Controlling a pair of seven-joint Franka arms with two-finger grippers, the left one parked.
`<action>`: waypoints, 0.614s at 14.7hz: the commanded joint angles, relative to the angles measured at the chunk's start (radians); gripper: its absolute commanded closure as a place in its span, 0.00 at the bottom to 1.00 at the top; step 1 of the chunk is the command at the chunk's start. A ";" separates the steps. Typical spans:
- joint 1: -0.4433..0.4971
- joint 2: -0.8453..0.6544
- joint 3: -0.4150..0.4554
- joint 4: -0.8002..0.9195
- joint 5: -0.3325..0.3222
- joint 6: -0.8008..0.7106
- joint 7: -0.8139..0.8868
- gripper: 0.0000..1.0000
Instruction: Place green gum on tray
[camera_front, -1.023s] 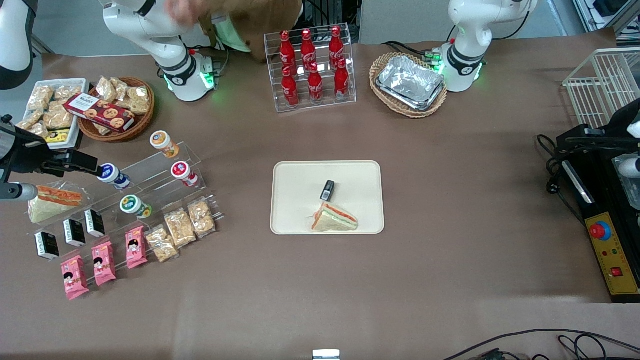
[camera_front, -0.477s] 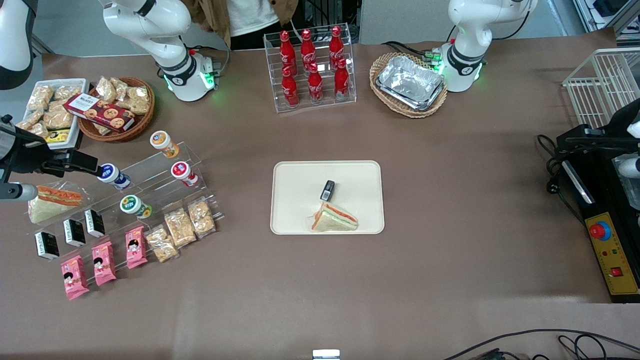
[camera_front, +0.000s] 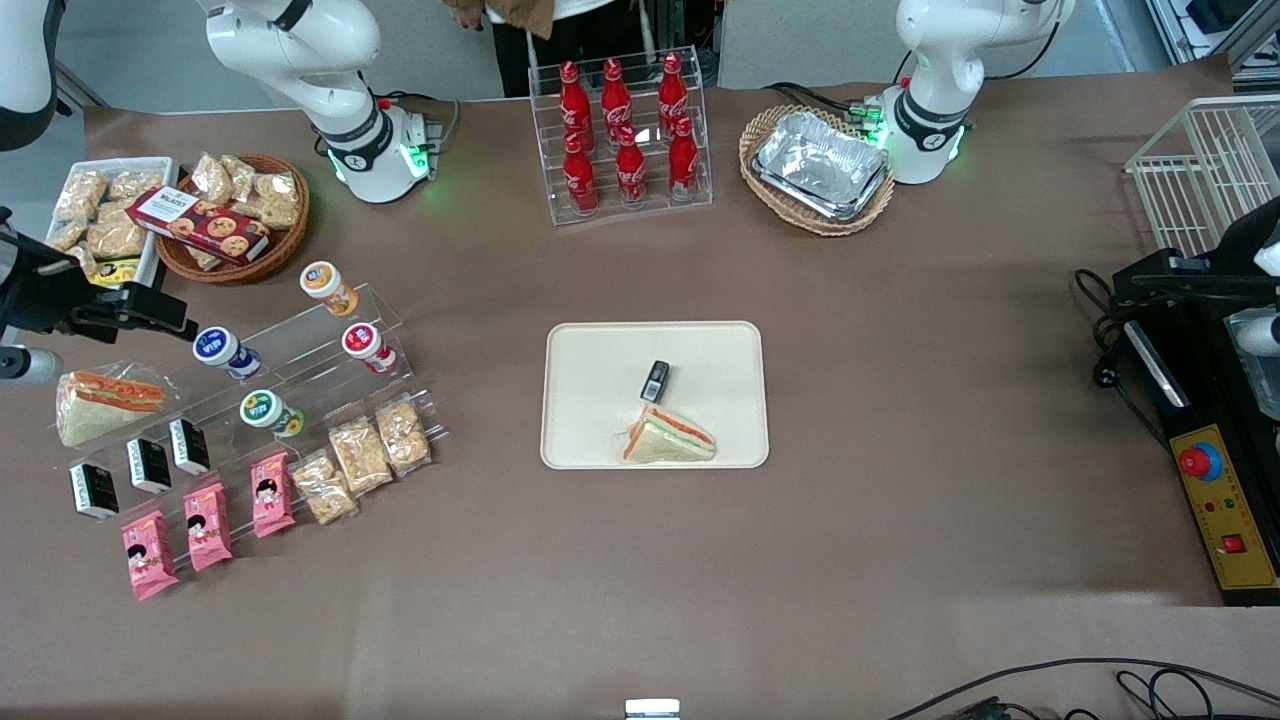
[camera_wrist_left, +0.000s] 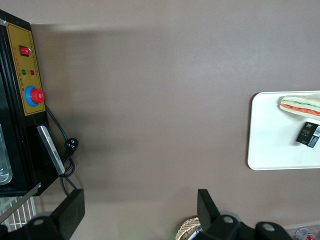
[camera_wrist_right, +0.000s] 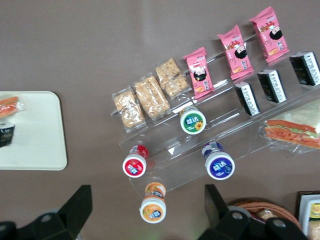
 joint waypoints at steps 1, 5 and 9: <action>-0.006 -0.030 -0.001 -0.024 -0.053 -0.019 -0.092 0.00; -0.009 -0.044 -0.018 -0.103 -0.055 0.022 -0.150 0.00; -0.009 -0.110 -0.044 -0.315 -0.055 0.186 -0.239 0.00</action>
